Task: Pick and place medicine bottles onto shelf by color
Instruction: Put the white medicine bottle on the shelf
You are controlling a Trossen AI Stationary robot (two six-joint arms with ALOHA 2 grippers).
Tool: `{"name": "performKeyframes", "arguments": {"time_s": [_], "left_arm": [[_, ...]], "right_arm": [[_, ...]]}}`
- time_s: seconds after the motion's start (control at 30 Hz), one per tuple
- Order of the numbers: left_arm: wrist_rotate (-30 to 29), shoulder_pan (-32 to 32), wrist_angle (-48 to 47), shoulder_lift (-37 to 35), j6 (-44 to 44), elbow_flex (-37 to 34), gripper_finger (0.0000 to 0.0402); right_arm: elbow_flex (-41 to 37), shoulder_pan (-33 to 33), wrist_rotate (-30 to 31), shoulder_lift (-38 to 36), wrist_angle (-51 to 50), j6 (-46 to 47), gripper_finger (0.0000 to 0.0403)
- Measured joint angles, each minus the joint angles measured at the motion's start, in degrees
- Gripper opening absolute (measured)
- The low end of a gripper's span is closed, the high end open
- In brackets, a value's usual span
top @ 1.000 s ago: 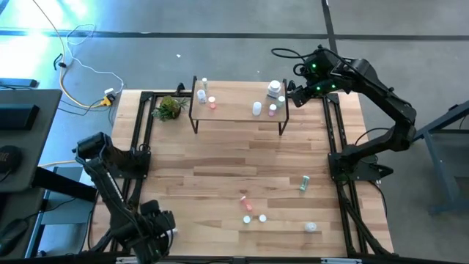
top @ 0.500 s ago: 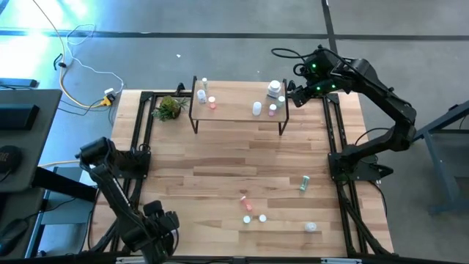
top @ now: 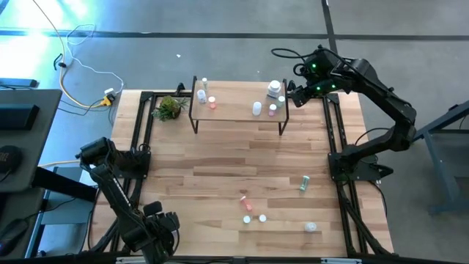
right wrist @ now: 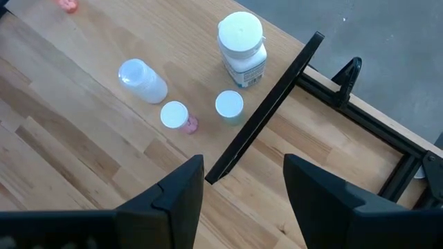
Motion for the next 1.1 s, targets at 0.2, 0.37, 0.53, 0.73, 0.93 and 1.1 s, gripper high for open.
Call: {"name": "performKeyframes", "arguments": {"time_s": [0.2, 0.37, 0.53, 0.73, 0.93, 1.1], "left_arm": [[1.7, 2.1, 0.1, -0.1, 3.0, 0.0, 0.0161], [2.2, 5.2, 0.2, -1.9, 7.7, 0.0, 0.0162], [1.6, 9.3, 0.2, -5.7, 14.6, 0.0, 0.0161], [-0.8, 15.6, -0.2, -11.1, 24.0, 0.0, 0.0161], [-1.5, 24.2, -0.8, -16.4, 35.9, 0.0, 0.0161], [-2.2, 31.9, -1.1, -20.6, 46.1, 0.0, 0.0161]], "right_arm": [[0.0, 0.0, 0.0, 0.0, 0.0, 0.0, 0.0190], [0.0, 0.0, 0.0, 0.0, -0.5, -0.2, 0.0190], [0.0, 0.0, 0.0, 0.0, -0.9, -0.2, 0.0190], [0.0, 0.0, 0.0, 0.0, -0.9, -0.2, 0.0190], [0.0, 0.0, 0.0, 0.0, -0.9, -0.2, 0.0190], [0.0, 0.0, 0.0, 0.0, -0.9, -0.2, 0.0190]]}}
